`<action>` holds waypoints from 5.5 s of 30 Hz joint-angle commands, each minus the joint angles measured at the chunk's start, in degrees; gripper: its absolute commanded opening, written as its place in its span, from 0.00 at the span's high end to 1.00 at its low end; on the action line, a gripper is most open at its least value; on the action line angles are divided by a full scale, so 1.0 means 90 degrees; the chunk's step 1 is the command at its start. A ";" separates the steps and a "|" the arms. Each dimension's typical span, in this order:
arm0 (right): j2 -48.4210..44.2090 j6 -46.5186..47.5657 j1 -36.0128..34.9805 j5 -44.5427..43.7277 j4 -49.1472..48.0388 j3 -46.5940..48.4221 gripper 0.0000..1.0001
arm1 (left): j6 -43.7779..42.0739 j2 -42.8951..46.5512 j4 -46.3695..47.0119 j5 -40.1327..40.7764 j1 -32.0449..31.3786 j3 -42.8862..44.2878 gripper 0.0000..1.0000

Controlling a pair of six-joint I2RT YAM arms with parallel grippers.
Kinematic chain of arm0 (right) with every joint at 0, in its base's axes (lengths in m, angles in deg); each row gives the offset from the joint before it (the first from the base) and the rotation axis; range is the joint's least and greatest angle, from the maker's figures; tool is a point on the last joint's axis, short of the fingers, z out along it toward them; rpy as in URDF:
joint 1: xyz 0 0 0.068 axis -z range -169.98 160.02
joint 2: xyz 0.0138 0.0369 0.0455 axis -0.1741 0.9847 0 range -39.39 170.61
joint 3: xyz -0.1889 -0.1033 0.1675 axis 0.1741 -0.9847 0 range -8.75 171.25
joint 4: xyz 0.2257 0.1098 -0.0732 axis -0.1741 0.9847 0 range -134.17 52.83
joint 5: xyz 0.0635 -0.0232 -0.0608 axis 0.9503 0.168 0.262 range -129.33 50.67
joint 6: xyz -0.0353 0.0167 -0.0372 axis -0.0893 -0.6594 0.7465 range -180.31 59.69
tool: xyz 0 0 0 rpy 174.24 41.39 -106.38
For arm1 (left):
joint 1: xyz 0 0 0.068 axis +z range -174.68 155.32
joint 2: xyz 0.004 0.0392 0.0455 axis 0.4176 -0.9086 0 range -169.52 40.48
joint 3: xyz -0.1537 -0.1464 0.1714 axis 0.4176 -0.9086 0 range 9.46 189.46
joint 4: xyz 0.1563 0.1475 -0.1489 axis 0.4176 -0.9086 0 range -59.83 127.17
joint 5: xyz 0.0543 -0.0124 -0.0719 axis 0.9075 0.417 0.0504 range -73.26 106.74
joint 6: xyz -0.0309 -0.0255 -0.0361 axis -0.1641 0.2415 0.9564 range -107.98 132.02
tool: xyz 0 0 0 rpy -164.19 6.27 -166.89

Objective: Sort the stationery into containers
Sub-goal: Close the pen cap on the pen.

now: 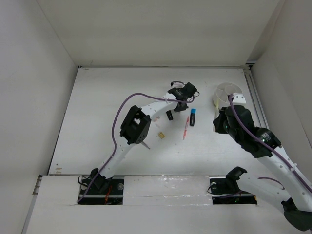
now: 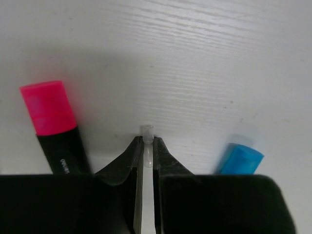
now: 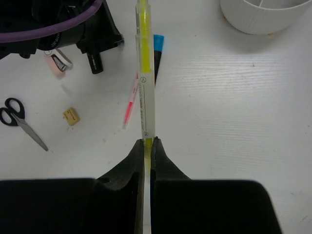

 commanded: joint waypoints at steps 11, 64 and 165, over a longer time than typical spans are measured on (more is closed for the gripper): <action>-0.0291 0.0278 0.0846 0.2972 -0.2467 -0.1235 1.00 | -0.1492 0.3019 0.2343 -0.1407 0.0605 -0.1850 1.00; 0.0919 -0.1177 -0.0276 0.5556 -0.7675 -0.2095 1.00 | -0.1893 0.8042 0.8861 -0.5032 0.1231 -0.7614 1.00; 0.1427 -0.1148 0.0495 0.5371 -0.9286 -0.0827 1.00 | -0.0526 0.7446 0.8900 -0.5256 0.1104 -0.8073 1.00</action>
